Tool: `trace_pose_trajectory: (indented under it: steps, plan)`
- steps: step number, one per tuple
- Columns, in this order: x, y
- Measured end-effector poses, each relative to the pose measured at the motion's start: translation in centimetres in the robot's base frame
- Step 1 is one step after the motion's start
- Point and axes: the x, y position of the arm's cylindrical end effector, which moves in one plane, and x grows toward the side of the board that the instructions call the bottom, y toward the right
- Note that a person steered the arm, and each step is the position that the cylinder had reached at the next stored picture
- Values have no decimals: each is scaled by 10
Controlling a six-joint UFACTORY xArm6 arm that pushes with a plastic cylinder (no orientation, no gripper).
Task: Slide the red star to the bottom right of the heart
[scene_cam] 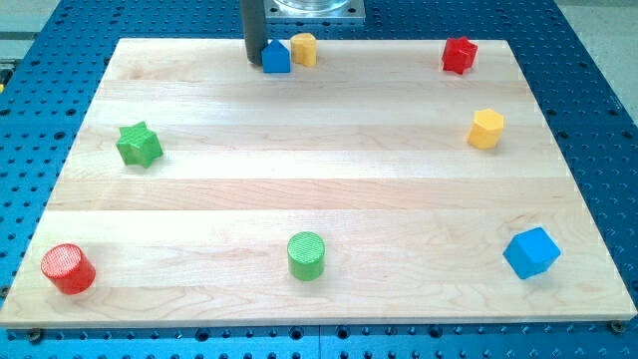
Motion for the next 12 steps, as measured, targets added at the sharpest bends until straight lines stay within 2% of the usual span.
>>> trace_pose_trajectory:
  steps: [1, 2, 3, 4, 7, 8, 9, 10, 12]
  plan:
    - [14, -24]
    - [70, -12]
    - [120, 28]
    - [140, 60]
    - [131, 262]
    - [94, 317]
    - [47, 340]
    - [-4, 329]
    - [6, 215]
